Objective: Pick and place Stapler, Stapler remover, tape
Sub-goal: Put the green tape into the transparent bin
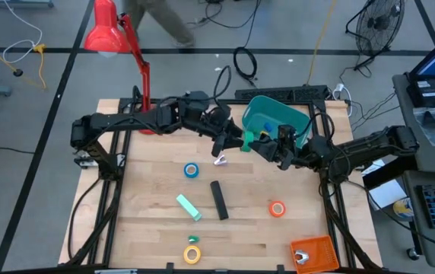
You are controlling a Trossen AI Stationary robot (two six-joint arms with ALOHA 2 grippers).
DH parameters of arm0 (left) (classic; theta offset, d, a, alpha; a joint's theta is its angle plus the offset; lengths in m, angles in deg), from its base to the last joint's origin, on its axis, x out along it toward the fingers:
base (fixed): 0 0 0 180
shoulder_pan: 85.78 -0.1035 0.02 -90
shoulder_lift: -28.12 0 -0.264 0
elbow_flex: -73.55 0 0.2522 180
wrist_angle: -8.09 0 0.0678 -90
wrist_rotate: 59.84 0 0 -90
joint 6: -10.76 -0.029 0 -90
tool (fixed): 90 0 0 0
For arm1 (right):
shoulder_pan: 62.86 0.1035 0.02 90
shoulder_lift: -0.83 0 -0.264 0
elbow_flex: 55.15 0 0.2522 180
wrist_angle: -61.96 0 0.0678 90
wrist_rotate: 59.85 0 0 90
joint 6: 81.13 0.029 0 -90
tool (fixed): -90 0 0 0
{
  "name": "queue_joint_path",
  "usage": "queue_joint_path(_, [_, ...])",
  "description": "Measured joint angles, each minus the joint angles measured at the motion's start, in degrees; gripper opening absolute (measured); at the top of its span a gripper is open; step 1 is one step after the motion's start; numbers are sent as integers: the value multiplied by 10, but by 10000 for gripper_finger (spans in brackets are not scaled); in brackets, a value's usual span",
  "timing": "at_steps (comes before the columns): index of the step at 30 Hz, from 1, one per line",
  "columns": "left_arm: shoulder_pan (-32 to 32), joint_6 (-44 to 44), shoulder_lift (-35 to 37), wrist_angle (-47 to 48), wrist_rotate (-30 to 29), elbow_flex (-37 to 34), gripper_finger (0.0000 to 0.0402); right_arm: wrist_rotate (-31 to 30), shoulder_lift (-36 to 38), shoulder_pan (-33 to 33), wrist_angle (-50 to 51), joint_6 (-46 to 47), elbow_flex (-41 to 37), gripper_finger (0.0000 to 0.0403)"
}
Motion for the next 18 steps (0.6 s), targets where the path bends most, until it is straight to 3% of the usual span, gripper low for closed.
queue_joint_path(4, [3, -5, -6, -10, -1, 0, 152, 1, 1, 0, -1, 1, 0, 29])
queue_joint_path(8, [2, 0, -6, -12, -4, 0, 93, 3, 0, 0, 0, -14, 0, 33])
queue_joint_path(11, [-4, 9, -7, -11, 7, 0, 40, 3, -1, 0, 3, -22, 0, 68])
queue_joint_path(18, [-28, 46, 5, 7, 89, 0, 39, 13, 0, 3, -10, -12, 0, 174])
